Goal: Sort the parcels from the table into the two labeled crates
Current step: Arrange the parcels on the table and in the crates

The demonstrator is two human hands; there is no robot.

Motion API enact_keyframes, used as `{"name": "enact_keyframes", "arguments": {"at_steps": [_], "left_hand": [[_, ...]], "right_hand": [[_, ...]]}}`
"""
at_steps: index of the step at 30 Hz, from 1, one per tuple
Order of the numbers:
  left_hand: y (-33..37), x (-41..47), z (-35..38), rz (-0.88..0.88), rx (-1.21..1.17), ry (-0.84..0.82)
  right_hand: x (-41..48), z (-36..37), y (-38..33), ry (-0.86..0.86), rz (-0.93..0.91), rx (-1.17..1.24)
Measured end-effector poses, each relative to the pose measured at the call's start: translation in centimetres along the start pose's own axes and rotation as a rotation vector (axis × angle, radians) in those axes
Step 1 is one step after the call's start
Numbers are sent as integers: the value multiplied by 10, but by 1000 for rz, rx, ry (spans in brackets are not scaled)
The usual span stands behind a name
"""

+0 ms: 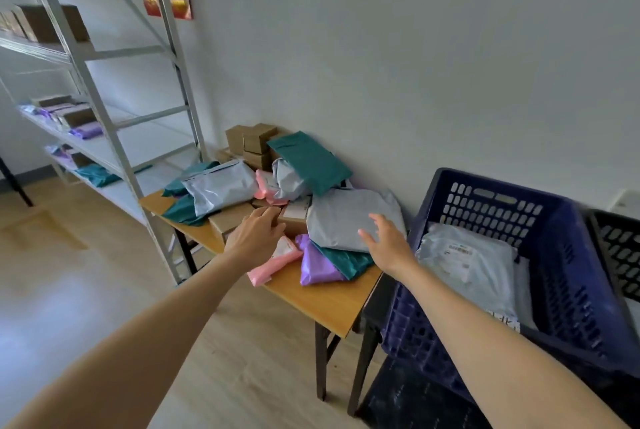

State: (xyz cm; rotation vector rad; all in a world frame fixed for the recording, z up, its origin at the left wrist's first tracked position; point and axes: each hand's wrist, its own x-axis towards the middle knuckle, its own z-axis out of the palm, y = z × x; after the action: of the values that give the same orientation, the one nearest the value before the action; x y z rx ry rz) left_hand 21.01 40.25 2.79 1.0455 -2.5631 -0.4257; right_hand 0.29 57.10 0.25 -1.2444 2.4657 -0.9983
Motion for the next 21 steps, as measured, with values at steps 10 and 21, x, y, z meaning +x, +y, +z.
{"name": "enact_keyframes", "arguments": {"at_steps": [10, 21], "left_hand": [[-60, 59, 40, 58, -17, -116], [-72, 150, 122, 96, -25, -223]], "right_hand": [[39, 67, 4, 2, 167, -5], [115, 124, 66, 31, 365, 63]]}}
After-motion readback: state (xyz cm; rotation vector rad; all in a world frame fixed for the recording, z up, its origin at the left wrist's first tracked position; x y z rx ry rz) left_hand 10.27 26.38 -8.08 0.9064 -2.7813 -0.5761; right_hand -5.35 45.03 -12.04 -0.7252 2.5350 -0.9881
